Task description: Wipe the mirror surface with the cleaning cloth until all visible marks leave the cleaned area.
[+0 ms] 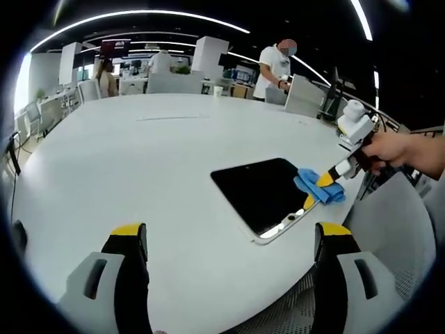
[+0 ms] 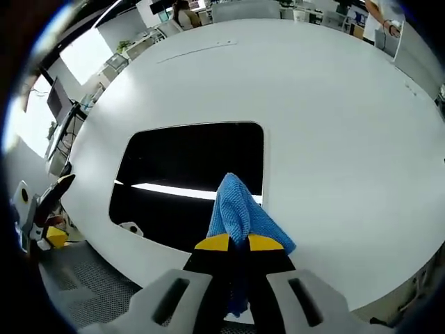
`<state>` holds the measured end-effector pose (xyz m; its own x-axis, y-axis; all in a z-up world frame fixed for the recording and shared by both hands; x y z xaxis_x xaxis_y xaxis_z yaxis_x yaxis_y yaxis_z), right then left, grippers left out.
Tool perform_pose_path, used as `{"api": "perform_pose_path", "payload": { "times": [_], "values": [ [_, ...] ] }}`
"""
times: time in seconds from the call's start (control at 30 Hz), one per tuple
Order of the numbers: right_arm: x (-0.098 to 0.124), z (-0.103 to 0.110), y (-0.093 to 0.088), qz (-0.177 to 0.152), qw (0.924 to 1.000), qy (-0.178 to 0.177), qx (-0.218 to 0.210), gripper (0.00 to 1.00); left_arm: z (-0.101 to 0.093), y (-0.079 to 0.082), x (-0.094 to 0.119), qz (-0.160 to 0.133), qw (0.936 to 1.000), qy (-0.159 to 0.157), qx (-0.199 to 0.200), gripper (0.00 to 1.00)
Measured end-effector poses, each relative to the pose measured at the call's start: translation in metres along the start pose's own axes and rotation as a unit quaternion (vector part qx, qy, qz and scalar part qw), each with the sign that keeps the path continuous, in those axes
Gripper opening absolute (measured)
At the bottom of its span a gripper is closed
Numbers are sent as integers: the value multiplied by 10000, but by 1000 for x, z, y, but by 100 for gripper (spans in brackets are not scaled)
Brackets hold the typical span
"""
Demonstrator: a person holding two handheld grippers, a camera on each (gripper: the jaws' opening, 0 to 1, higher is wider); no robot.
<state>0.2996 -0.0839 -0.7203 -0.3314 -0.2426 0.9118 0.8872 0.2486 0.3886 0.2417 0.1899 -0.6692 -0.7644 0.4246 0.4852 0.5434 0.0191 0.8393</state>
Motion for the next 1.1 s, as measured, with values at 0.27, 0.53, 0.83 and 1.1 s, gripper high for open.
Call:
{"api": "perform_pose_path", "payload": {
  "times": [0.27,0.53,0.83,1.1],
  "values": [
    [-1,0,0,16,10000,-13,-66,2,-1,0,-1,-4,10000,-40,12,99],
    [-3,9,3,36,10000,-15,8,2,-3,0,0,15,10000,-27,-42,99],
    [-6,23,6,55,10000,5,38,2,-1,1,1,-30,10000,8,-74,99],
    [-10,36,9,102,9999,-5,130,2,3,4,3,-154,9997,136,-122,99]
  ]
}}
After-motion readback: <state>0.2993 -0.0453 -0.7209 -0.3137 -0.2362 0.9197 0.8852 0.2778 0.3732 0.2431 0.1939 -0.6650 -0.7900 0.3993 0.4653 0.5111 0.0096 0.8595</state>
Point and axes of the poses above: the point that each gripper's makers call its tool centre point, and the gripper's own axes: x roughly backward along the fingers, z roughly to its left, y roughly out of its top, the point moved 2 cm from there along x, roughly backward along the fingers, and after that the axes turned 2 degrees about x, right-handed, at the moved point
